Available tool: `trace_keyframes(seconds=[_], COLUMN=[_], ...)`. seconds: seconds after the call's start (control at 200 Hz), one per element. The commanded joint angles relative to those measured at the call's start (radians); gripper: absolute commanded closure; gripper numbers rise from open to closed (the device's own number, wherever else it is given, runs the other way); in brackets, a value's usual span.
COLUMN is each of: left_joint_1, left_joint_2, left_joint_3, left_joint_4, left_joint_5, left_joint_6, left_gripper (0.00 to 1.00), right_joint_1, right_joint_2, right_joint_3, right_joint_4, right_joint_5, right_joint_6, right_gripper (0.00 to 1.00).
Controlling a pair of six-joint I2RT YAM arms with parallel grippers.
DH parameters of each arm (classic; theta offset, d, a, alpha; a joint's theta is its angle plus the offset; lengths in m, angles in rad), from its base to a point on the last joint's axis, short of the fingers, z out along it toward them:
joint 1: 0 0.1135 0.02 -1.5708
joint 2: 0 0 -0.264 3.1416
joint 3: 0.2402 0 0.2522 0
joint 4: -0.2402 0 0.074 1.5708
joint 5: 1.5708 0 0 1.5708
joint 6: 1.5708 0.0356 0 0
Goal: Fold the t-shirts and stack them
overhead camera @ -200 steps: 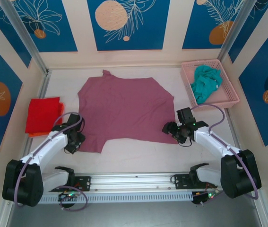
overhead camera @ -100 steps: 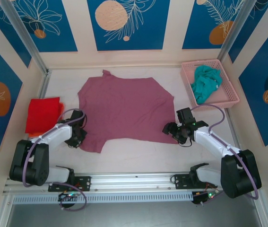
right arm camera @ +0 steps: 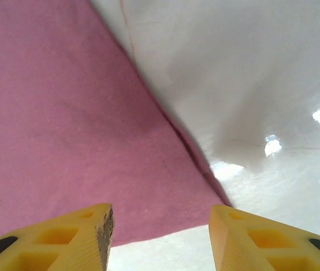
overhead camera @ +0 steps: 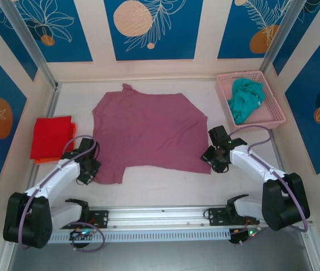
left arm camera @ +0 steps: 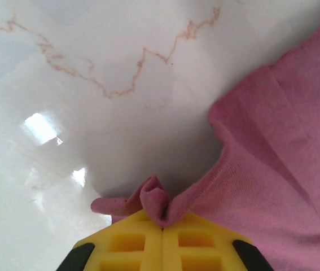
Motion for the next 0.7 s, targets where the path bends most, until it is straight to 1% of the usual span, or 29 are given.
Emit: trace_keyframes(seconds=[0.0, 0.165, 0.25, 0.505, 0.585, 0.695], left_joint_1=[0.010, 0.009, 0.009, 0.009, 0.010, 0.009], left_joint_2=[-0.015, -0.013, -0.015, -0.020, -0.022, -0.022], left_joint_3=[-0.010, 0.002, 0.003, 0.006, 0.004, 0.003], left_joint_4=[-0.071, -0.072, -0.071, -0.077, -0.074, -0.076], left_joint_5=[0.003, 0.009, 0.008, 0.009, 0.009, 0.011], left_joint_6=[-0.004, -0.007, -0.004, -0.008, -0.011, -0.011], left_gripper=[1.00, 1.00, 1.00, 1.00, 1.00, 1.00], right_joint_1=[0.011, 0.042, 0.064, 0.089, 0.088, 0.089], right_joint_2=[0.035, 0.051, 0.052, 0.125, 0.152, 0.169], right_joint_3=[0.026, 0.004, -0.004, -0.014, -0.016, -0.003], right_joint_4=[-0.034, -0.046, -0.046, -0.002, 0.014, 0.007], right_joint_5=[0.009, -0.027, -0.037, -0.060, -0.050, -0.037], right_joint_6=[0.029, 0.065, 0.080, 0.110, 0.108, 0.103], right_gripper=[0.53, 0.53, 0.51, 0.50, 0.52, 0.57])
